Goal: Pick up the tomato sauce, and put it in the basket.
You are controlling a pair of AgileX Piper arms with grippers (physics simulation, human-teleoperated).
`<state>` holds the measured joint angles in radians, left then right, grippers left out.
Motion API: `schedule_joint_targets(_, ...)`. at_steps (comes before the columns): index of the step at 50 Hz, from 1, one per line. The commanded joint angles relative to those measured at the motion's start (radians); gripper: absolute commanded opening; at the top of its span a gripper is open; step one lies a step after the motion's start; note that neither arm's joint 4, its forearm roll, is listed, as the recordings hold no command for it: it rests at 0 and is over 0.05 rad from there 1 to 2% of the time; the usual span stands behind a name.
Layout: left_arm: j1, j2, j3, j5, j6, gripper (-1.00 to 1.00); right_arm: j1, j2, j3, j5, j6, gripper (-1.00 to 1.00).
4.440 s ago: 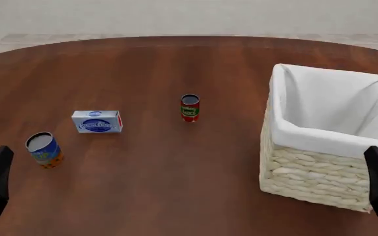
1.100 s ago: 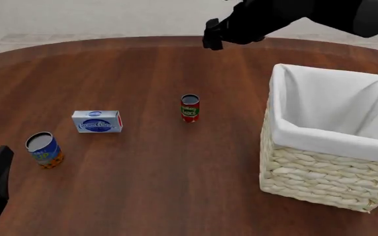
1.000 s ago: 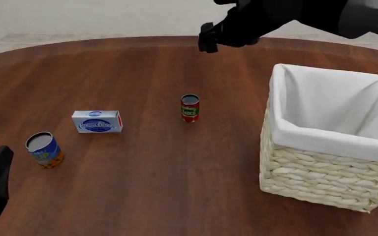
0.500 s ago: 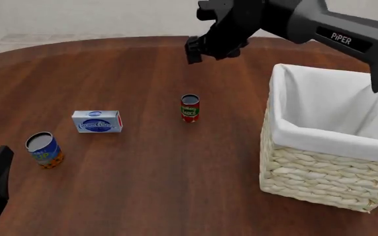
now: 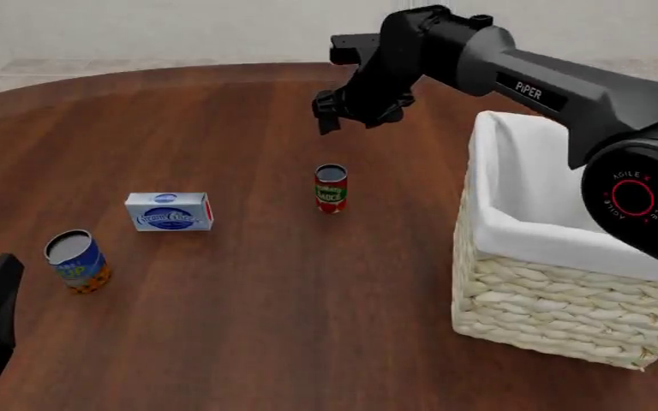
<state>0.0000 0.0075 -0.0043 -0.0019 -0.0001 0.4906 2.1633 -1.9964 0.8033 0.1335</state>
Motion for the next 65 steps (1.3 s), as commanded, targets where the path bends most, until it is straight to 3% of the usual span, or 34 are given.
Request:
schedule_joint_targets(1, 0.0, 0.0, 0.0, 0.0, 0.0, 1.0, 0.007, 0.049, -0.019, -0.003, 0.014, 1.0)
schedule_joint_targets(30, 0.0, 0.0, 0.0, 0.0, 0.0, 1.0, 0.038, 0.075, 0.085, -0.11, 0.052, 1.0)
schedule_joint_targets(65, 0.0, 0.0, 0.0, 0.0, 0.0, 1.0, 0.031, 0.134, 0.106, -0.16, 0.046, 1.0)
